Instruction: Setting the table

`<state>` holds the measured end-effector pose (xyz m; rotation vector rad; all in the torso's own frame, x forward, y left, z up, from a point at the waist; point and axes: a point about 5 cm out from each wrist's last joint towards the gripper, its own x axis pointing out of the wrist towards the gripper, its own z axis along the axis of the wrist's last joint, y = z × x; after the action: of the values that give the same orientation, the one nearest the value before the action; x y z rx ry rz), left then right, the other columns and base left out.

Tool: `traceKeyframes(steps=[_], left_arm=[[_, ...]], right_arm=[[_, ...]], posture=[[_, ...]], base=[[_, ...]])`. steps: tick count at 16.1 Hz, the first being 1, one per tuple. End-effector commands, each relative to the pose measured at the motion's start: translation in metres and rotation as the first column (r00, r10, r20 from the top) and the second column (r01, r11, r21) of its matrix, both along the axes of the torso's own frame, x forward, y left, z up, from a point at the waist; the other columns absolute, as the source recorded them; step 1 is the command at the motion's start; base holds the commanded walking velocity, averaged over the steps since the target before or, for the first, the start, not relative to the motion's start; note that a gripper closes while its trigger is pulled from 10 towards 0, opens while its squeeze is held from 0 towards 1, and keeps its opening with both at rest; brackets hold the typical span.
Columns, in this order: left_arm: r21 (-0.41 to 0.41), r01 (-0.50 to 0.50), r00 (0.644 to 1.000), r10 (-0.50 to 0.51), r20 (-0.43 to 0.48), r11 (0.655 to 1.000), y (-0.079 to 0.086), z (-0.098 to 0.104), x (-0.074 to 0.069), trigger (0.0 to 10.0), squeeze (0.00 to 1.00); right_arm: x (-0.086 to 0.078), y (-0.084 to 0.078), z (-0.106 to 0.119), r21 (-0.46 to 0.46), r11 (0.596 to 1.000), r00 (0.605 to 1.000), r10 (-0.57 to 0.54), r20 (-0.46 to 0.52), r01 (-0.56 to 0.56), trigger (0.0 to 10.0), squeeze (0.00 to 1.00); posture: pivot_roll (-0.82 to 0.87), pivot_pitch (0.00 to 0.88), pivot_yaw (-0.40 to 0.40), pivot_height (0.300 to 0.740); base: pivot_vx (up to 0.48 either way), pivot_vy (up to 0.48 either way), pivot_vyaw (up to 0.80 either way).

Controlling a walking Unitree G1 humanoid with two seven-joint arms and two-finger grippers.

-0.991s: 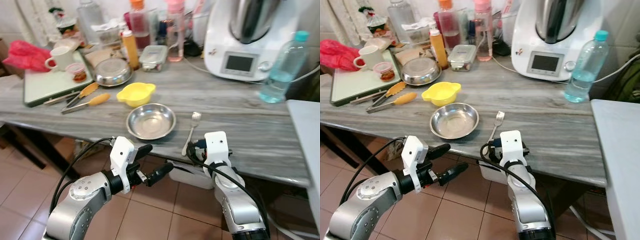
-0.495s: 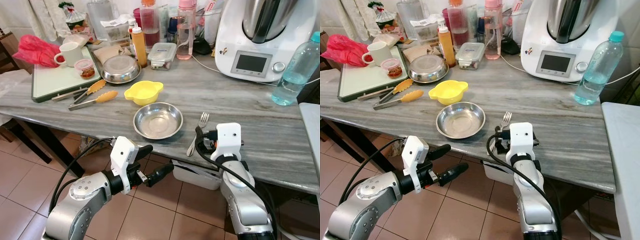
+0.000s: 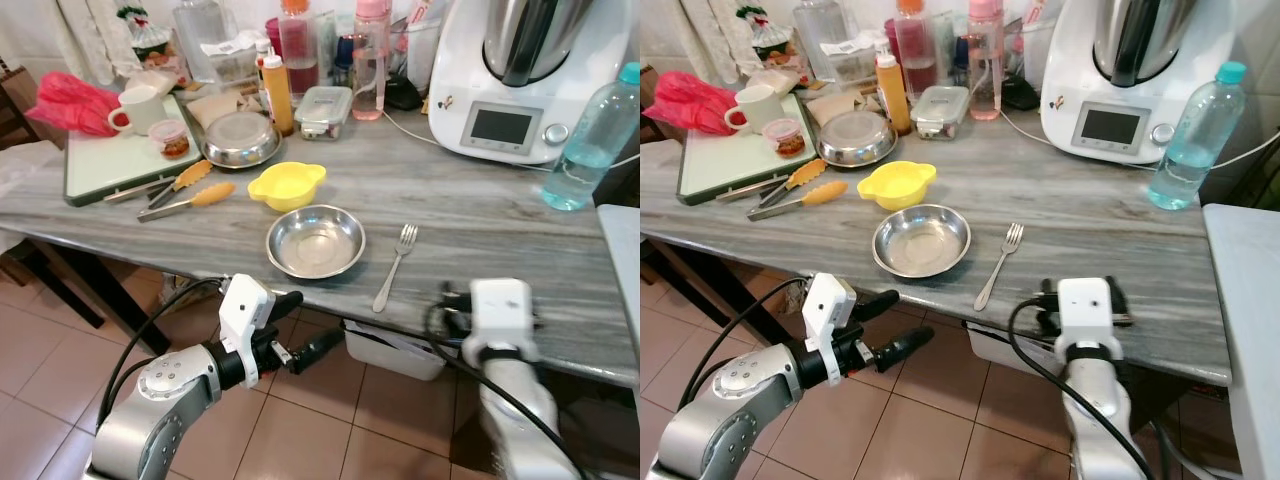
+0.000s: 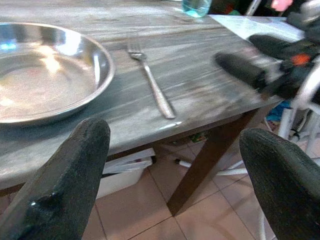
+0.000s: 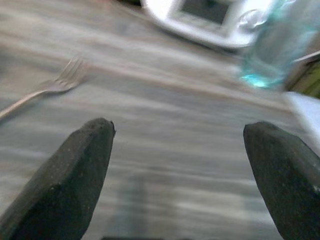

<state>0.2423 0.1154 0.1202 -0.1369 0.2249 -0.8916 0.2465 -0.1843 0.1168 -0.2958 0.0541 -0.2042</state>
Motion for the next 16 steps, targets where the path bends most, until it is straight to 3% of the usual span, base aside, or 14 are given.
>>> traceKeyframes(steps=[1, 6, 8, 9, 10, 11, 13, 16], left_arm=[[0.000, -0.048, 0.999, 0.048, 0.018, 0.999, 0.009, 0.002, 0.006, 10.0, 0.00], [-0.077, -0.087, 0.996, 0.085, -0.036, 0.993, 0.015, 0.000, 0.010, 10.0, 0.00], [-0.064, -0.110, 0.994, 0.109, -0.020, 0.992, 0.019, -0.003, 0.011, 10.0, 0.00], [-0.039, -0.221, 0.974, 0.223, 0.045, 0.974, 0.028, -0.001, 0.020, 10.0, 0.00], [-0.031, -0.295, 0.952, 0.297, 0.069, 0.955, 0.034, -0.001, 0.026, 10.0, 0.00], [-0.010, -0.476, 0.870, 0.473, 0.138, 0.879, 0.050, 0.002, 0.040, 10.0, 0.00], [0.000, -0.593, 0.797, 0.587, 0.143, 0.806, 0.060, 0.003, 0.045, 10.0, 0.00], [0.030, -0.636, 0.764, 0.625, 0.159, 0.771, 0.061, -0.002, 0.040, 10.0, 0.00]], right_arm=[[-0.006, -0.005, 0.016, -0.033, 0.999, 0.996, -0.007, 0.094, 0.010, 10.0, 1.00], [-0.035, -0.014, 0.017, -0.086, 0.996, 0.995, -0.009, 0.099, 0.017, 10.0, 1.00], [-0.029, -0.013, 0.024, -0.085, 0.996, 0.991, -0.017, 0.131, 0.029, 10.0, 1.00], [-0.023, -0.012, 0.028, -0.089, 0.996, 0.988, -0.016, 0.152, 0.029, 10.0, 1.00], [-0.021, -0.011, 0.030, -0.084, 0.996, 0.987, -0.015, 0.157, 0.029, 10.0, 0.87], [-0.015, -0.009, 0.033, -0.056, 0.998, 0.986, -0.018, 0.167, 0.028, 10.0, 0.00], [-0.012, -0.010, 0.033, -0.011, 0.999, 0.986, -0.040, 0.159, 0.042, 10.0, 0.00], [-0.009, -0.012, 0.027, 0.024, 0.998, 0.989, -0.063, 0.131, 0.060, 10.0, 0.00]], posture=[[-0.10, 0.051, 0.085, 0.740], [-0.13, 0.034, 0.071, 0.740], [-0.13, 0.027, 0.069, 0.740], [-0.13, 0.024, 0.065, 0.740], [-0.13, 0.021, 0.062, 0.740], [-0.13, 0.017, 0.057, 0.740], [-0.12, 0.016, 0.053, 0.740], [-0.11, 0.014, 0.053, 0.740]], base=[[0.000, 0.000, 0.00], [0.000, 0.000, 0.00], [0.000, 0.000, 0.00], [0.000, 0.000, 0.00], [0.000, 0.000, 0.00], [0.000, 0.000, 0.00], [0.000, 0.000, 0.00], [0.000, 0.000, -0.76]])
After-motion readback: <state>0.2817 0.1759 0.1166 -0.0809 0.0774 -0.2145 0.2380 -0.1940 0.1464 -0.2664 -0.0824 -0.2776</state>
